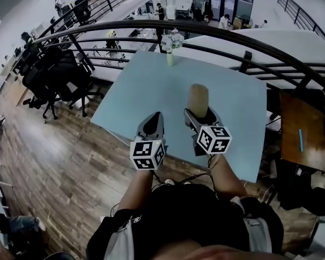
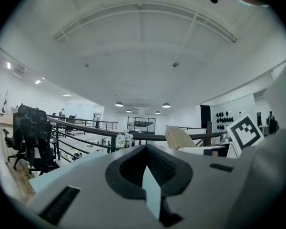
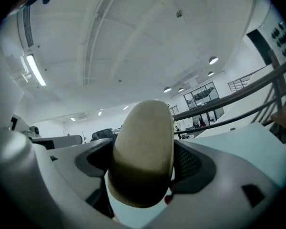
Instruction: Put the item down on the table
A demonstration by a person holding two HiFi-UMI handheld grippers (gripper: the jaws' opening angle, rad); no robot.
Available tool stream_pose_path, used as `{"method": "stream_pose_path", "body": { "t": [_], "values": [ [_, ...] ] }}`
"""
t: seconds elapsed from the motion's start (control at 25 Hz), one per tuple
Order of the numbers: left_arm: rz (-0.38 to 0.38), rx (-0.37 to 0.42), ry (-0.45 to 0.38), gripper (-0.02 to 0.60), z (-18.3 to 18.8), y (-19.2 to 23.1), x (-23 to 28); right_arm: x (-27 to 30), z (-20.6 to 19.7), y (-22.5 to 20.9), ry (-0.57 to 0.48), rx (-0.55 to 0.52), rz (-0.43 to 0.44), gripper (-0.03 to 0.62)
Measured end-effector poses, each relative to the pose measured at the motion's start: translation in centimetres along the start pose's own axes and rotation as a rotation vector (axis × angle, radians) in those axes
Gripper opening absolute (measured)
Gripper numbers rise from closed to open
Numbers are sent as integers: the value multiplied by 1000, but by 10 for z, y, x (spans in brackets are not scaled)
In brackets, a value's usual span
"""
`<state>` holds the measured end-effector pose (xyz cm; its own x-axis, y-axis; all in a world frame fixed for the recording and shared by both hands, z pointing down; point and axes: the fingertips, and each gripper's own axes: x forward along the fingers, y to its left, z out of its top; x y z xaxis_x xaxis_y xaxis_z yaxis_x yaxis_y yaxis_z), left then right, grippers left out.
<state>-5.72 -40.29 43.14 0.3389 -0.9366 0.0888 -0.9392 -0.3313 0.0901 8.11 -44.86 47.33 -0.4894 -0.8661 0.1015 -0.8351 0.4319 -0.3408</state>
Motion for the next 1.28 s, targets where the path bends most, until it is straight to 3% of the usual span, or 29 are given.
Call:
{"method": "stream_pose_path", "body": {
  "t": [0.4,0.64,0.92,1.28],
  "values": [
    [5,-19,21,11,-7,30,14,63,-66,-21,173,52,-51,388],
    [32,-33,37,11,-14,47,8,88,-129,-49,313,126,-121,390],
    [65,-43,40,11,-17,65,0,88,-213,-74,491,144,-200,390],
    [95,-55,60,11,-27,74,-6,84,-262,-93,615,163,-244,391]
  ]
}}
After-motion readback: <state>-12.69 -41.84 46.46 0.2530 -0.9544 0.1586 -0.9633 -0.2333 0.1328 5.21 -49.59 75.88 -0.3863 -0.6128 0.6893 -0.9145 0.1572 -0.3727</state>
